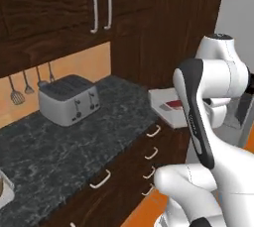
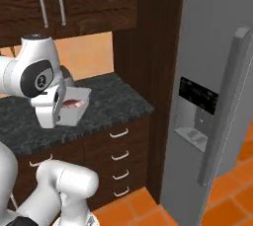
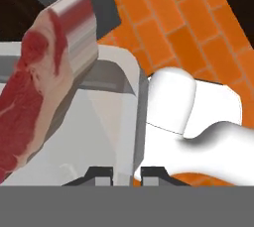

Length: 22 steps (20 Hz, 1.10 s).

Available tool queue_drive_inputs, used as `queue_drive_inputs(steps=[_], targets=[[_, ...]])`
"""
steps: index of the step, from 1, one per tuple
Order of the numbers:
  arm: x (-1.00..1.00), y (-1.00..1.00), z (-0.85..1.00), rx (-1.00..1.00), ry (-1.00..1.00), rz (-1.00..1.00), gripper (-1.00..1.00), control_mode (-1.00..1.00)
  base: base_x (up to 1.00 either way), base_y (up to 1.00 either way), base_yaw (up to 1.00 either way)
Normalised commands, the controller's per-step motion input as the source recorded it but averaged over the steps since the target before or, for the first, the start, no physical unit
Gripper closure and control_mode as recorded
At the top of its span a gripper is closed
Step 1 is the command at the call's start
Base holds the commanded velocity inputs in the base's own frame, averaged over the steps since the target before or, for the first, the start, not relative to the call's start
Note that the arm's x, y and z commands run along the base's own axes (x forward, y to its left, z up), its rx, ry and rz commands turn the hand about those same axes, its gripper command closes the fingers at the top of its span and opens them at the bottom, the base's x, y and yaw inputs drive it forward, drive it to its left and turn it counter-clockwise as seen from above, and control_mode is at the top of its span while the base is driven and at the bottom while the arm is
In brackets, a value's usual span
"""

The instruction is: Take the meat container that has the steak and place it on the second highest rack of the freezer. Then take the vegetable container that has the eggplant and sweet potato and place it on the highest rack of the freezer.

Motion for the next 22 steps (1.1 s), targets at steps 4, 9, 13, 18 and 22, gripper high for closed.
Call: queue_drive_inputs(steps=[4,9,13,18,22], targets=[[0.00,0.00,0.00,0.00,0.00,0.00,1.00,1.00,-0.10,0.00,-1.00],[0.00,0.00,0.00,0.00,0.00,0.00,1.00,1.00,-0.10,0.00,-1.00],[0.00,0.00,0.00,0.00,0.00,0.00,1.00,1.00,-0.05,-0.02,-1.00],[0.00,0.00,0.00,0.00,0.00,0.00,1.00,1.00,0.00,-0.43,-0.85],[0.00,0.00,0.00,0.00,0.00,0.00,1.00,1.00,0.16,-0.74,-0.07]])
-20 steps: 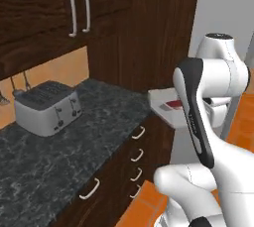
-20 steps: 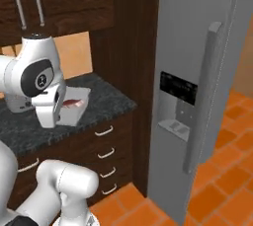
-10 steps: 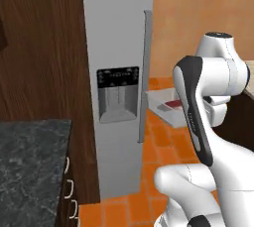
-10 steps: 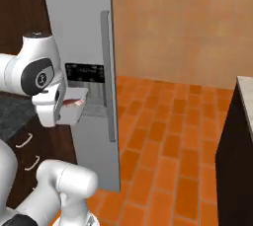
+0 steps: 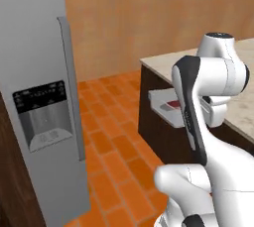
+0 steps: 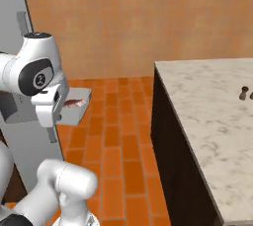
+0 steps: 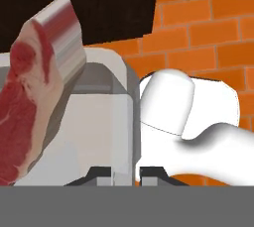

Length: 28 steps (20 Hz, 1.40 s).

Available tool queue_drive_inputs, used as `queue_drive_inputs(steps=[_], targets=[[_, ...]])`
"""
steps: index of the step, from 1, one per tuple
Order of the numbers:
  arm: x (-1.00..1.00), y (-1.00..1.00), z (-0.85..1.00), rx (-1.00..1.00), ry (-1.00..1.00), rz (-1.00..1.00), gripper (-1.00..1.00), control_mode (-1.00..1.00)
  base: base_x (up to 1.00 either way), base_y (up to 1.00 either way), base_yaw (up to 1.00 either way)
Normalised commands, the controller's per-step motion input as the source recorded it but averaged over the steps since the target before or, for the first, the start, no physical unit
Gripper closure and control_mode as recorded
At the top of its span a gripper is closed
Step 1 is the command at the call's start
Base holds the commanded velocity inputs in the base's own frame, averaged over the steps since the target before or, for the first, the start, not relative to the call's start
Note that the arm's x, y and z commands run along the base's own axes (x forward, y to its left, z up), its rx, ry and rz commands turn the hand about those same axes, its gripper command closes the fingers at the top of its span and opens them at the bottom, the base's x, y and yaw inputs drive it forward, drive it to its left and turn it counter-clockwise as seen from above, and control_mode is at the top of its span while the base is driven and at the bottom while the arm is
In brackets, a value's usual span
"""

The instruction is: Take the meat container that has the steak and place it on the second highest rack of the freezer. Then take the vegetable container that has the eggplant and sweet potato and place it on the highest rack of the freezer.

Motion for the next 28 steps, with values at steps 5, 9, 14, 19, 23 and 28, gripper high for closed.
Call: queue_drive_inputs(steps=[5,9,14,19,23,28], targets=[[0.00,0.00,0.00,0.00,0.00,0.00,1.00,1.00,0.46,-0.97,0.34],[0.00,0.00,0.00,0.00,0.00,0.00,1.00,1.00,0.62,-0.37,0.23],[0.00,0.00,0.00,0.00,0.00,0.00,1.00,1.00,0.94,0.00,0.18],[0.00,0.00,0.00,0.00,0.00,0.00,1.00,1.00,1.00,-0.02,0.10],[0.00,0.00,0.00,0.00,0.00,0.00,1.00,1.00,1.00,-0.16,0.06],[0.00,0.00,0.00,0.00,0.00,0.00,1.00,1.00,1.00,-0.25,0.09]])
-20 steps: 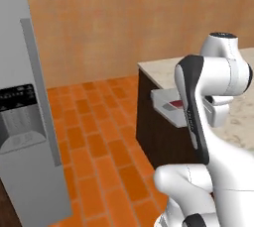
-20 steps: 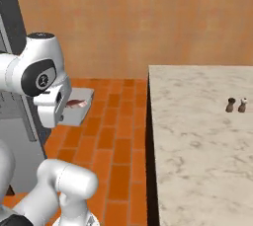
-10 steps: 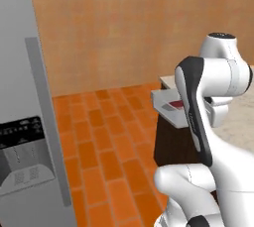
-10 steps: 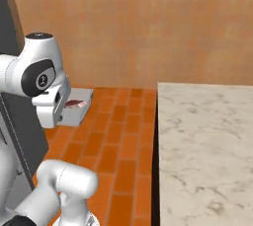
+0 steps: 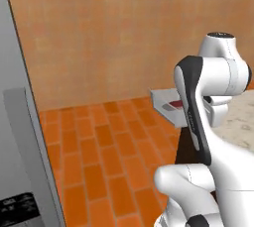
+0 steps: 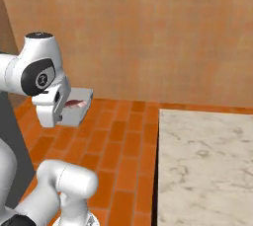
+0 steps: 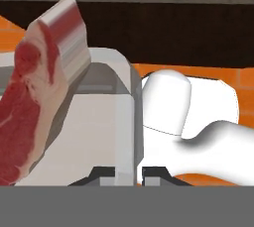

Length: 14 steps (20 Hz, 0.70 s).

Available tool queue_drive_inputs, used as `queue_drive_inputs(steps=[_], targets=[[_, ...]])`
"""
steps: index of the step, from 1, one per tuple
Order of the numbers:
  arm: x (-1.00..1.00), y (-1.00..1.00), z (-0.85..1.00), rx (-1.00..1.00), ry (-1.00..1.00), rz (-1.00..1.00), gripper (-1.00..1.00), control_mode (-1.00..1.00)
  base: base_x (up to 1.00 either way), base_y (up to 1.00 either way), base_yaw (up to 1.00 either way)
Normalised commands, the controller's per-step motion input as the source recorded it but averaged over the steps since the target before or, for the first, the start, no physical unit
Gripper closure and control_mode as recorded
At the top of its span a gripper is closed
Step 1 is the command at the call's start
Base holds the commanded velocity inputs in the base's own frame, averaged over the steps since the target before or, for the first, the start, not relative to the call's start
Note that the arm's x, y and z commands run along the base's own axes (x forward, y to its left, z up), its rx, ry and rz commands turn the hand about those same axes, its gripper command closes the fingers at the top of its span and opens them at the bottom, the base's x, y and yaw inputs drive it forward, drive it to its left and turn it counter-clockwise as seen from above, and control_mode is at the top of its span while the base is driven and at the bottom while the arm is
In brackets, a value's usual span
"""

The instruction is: Take the meat container that has the steak and place it on the second highest rack of the freezer. Then take the vegetable container that has the eggplant and sweet potato and place it on the highest rack of the freezer.

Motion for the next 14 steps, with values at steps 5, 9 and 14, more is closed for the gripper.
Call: queue_drive_inputs(steps=[5,9,14], targets=[[0.00,0.00,0.00,0.00,0.00,0.00,1.00,1.00,1.00,-0.32,0.19],[0.00,0.00,0.00,0.00,0.00,0.00,1.00,1.00,0.95,-0.04,0.57],[0.00,0.00,0.00,0.00,0.00,0.00,1.00,1.00,0.49,-0.12,0.89]])
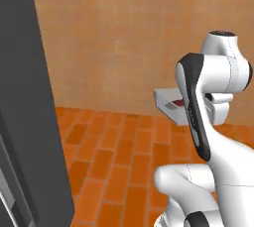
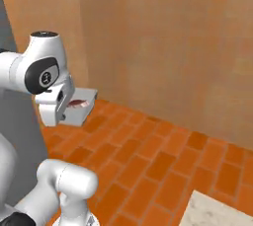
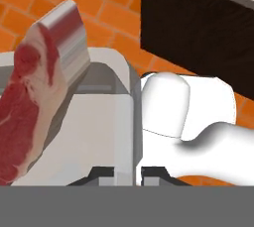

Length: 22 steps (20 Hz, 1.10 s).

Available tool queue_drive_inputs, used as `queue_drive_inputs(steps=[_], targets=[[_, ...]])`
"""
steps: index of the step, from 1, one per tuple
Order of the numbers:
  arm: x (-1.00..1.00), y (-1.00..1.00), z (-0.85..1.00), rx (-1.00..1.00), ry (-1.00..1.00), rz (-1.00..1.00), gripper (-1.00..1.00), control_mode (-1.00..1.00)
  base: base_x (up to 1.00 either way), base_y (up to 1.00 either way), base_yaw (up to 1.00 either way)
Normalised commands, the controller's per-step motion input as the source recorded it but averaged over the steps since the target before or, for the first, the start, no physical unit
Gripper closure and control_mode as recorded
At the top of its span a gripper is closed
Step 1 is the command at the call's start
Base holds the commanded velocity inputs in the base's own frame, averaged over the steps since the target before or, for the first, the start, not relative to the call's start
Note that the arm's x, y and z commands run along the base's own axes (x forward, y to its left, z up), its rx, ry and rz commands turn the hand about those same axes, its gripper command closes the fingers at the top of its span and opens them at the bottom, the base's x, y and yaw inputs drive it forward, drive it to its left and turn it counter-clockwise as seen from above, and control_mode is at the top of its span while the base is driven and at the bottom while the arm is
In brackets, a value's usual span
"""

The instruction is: Take the meat container that has the steak and place it on the second highest rack of the freezer. Then take the vegetable container that has the eggplant and sweet potato and place it on the highest rack of the freezer.

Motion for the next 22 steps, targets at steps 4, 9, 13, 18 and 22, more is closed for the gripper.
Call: queue_drive_inputs(steps=[4,9,13,18,22], targets=[[0.00,0.00,0.00,0.00,0.00,0.00,1.00,1.00,0.24,-0.07,0.95],[0.00,0.00,0.00,0.00,0.00,0.00,1.00,1.00,0.18,-0.07,0.96],[0.00,0.00,0.00,0.00,0.00,0.00,1.00,1.00,0.15,-0.09,0.94],[0.00,0.00,0.00,0.00,0.00,0.00,1.00,1.00,0.14,-0.10,0.93],[0.00,0.00,0.00,0.00,0.00,0.00,1.00,1.00,0.12,-0.36,0.84]])
